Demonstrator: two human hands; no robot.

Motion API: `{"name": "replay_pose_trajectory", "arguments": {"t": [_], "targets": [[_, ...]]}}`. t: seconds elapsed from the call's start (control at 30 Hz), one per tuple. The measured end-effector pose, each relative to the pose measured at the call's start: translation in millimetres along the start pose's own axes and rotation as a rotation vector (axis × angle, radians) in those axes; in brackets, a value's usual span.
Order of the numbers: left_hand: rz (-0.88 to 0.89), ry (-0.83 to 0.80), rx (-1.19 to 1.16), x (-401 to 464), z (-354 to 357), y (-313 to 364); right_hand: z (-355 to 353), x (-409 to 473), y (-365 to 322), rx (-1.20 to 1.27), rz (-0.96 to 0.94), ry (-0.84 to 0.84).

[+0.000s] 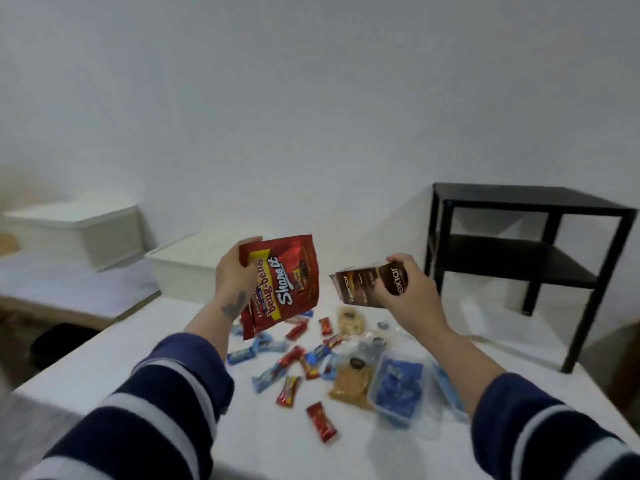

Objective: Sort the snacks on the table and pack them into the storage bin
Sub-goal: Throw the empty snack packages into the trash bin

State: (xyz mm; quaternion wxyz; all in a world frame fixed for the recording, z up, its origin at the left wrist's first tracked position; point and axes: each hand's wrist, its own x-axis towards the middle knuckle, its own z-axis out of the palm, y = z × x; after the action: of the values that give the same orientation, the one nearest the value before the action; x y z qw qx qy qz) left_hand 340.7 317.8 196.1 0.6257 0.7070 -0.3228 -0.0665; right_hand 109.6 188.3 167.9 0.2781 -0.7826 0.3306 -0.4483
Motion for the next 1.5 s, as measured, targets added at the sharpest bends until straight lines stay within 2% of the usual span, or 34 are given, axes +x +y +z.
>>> {"name": "replay_pose_trajectory", "arguments": {"t": [0.07, 0.13, 0.27, 0.63, 0.87, 1.17, 1.5], "targets": [[-0.064, 0.046, 0.033, -16, -39, -21, 23, -10, -14, 0.025, -0.003, -0.067], [-0.121, 0.166, 0.079, -36, -103, -41, 69, -23, -44, 0.078, -0.024, -0.199], [-0.162, 0.244, 0.126, -49, -160, -63, 110, -32, -72, 0.164, -0.041, -0.271], [-0.306, 0.545, 0.172, -67, -385, -166, 348, -90, -210, 0.252, -0.173, -0.585], [-0.433, 0.62, 0.208, -60, -514, -252, 500, -138, -283, 0.309, -0.174, -0.749], [-0.634, 0.721, 0.204, -79, -611, -364, 658, -205, -318, 0.235, -0.185, -1.028], [-0.944, 0.855, 0.207, -81, -677, -508, 857, -281, -295, -0.005, -0.229, -1.302]]}}
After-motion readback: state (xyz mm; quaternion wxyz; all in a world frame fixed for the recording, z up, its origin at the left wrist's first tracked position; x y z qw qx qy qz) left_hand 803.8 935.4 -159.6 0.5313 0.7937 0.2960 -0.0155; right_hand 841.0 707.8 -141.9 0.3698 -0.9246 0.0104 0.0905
